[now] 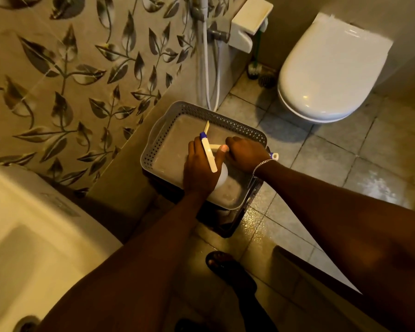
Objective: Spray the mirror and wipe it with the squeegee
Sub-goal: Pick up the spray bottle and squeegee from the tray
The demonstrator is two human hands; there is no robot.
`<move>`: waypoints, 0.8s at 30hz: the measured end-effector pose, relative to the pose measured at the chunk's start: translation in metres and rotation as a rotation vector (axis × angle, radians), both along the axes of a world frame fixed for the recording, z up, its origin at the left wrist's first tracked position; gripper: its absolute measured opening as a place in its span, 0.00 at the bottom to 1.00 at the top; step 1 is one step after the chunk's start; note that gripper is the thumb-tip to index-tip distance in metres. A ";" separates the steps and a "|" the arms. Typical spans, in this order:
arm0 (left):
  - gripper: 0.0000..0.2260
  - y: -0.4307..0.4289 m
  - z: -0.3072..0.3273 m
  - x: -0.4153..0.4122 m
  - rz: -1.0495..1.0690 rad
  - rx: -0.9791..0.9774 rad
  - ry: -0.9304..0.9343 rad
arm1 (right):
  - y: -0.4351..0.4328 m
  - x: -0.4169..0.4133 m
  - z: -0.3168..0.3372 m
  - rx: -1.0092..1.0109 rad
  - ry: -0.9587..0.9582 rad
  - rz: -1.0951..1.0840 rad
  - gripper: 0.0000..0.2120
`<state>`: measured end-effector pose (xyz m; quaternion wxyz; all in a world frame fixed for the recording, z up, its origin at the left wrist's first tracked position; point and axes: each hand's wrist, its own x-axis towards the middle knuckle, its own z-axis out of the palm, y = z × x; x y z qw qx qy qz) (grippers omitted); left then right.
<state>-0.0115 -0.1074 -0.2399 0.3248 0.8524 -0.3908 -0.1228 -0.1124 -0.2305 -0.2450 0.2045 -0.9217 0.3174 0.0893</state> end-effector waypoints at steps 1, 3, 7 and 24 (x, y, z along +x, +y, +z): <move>0.26 0.000 0.002 0.000 0.003 -0.018 0.021 | -0.001 -0.001 0.002 -0.002 -0.023 -0.014 0.17; 0.24 0.000 0.007 0.000 -0.003 -0.053 0.037 | -0.005 -0.004 0.008 -0.015 -0.057 -0.040 0.15; 0.25 0.002 0.021 0.003 -0.019 -0.090 0.015 | -0.007 -0.008 0.024 -0.030 -0.093 -0.069 0.13; 0.26 0.010 0.138 0.043 0.073 -0.169 0.016 | 0.002 -0.002 0.130 -0.100 -0.286 -0.210 0.12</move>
